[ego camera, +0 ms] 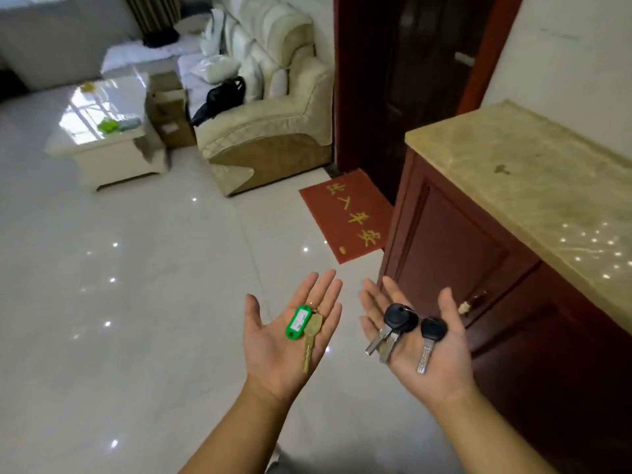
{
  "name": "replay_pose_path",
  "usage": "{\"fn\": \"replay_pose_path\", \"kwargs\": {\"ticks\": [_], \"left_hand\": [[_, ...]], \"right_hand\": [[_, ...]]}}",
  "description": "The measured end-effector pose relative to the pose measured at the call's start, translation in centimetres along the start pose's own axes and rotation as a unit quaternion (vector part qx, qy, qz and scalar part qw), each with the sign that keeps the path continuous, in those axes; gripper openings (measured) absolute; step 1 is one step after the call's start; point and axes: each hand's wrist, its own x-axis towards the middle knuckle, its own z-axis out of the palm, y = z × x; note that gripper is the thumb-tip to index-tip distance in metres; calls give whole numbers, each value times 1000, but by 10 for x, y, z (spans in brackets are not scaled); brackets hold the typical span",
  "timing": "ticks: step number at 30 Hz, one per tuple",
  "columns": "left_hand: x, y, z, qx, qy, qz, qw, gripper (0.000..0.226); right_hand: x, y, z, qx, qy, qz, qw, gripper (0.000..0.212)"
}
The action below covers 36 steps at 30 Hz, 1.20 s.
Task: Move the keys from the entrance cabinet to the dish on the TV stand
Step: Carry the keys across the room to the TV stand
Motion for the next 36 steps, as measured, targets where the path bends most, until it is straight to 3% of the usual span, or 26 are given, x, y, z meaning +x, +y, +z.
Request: {"fn": "replay_pose_path", "kwargs": {"ticks": [16, 28, 36], "left_hand": [[-148, 250, -116, -98, 14, 196, 975, 93], [-202, 366, -164, -149, 10, 348, 926, 92], [-195, 491, -163, -134, 19, 426, 895, 91]], "right_hand": [[171, 260, 123, -91, -47, 187, 977, 76], [275, 379, 191, -144, -69, 315, 935, 76], [391, 450, 245, -138, -108, 383, 907, 76]]}}
